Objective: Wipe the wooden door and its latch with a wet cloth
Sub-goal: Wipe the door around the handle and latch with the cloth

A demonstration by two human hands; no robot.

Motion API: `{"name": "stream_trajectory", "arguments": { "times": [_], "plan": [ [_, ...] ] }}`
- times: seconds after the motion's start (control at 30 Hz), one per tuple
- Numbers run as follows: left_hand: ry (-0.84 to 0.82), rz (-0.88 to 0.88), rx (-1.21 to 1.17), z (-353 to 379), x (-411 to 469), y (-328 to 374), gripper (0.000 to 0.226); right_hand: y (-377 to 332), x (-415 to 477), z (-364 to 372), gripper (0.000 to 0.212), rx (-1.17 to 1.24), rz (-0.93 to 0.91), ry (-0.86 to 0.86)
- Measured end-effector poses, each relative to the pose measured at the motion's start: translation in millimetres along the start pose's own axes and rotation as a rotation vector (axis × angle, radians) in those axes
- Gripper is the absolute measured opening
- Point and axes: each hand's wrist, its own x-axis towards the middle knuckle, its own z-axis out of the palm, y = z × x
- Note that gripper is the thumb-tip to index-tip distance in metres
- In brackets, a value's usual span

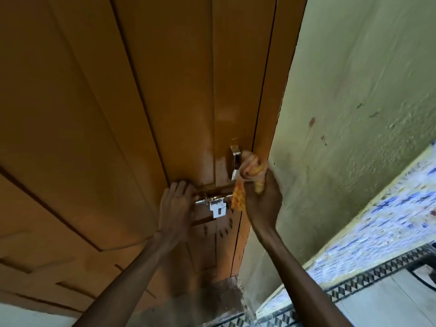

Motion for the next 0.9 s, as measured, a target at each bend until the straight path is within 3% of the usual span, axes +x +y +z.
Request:
{"name": "stream_trajectory", "arguments": {
  "times": [0.07, 0.17, 0.23, 0.33, 0.53, 0.7, 0.77, 0.83, 0.9],
  "plan": [
    [0.208, 0.055, 0.031, -23.0, 15.0, 1.3, 0.019, -21.5, 22.5, 5.6, 0.055, -0.005, -0.070, -0.005],
    [0.360, 0.049, 0.127, -52.7, 51.5, -3.3, 0.046, -37.9, 44.3, 30.1, 0.065, -0.282, -0.151, -0.015],
    [0.391, 0.059, 0.171, -58.3, 67.7, -13.0, 0.057, -24.8, 31.3, 48.2, 0.068, -0.357, -0.067, -0.009],
    [0.370, 0.105, 0.262, -51.0, 73.1, -25.9, 0.065, 15.1, 6.9, 61.9, 0.066, -0.288, 0.092, -0.086],
    [0.371, 0.133, 0.344, -39.4, 74.8, -34.4, 0.068, 31.3, 12.9, 55.4, 0.068, -0.330, 0.067, -0.233],
    [0.346, 0.131, 0.318, -65.1, 63.3, -29.2, 0.068, -28.4, 0.7, 3.0, 0.037, 0.169, 0.094, -0.143],
    [0.306, 0.112, 0.268, -66.2, 61.6, -19.9, 0.068, -43.9, 2.9, -23.9, 0.033, 0.354, 0.247, -0.284],
    [0.243, 0.067, 0.209, -73.8, 54.2, -6.6, 0.067, -55.5, -5.0, -52.5, 0.039, 0.703, 0.497, -0.449],
    [0.197, 0.015, 0.020, -85.0, 32.7, 12.2, 0.053, -61.8, -23.3, -83.0, 0.049, 0.977, 0.723, -0.514]
  ]
}}
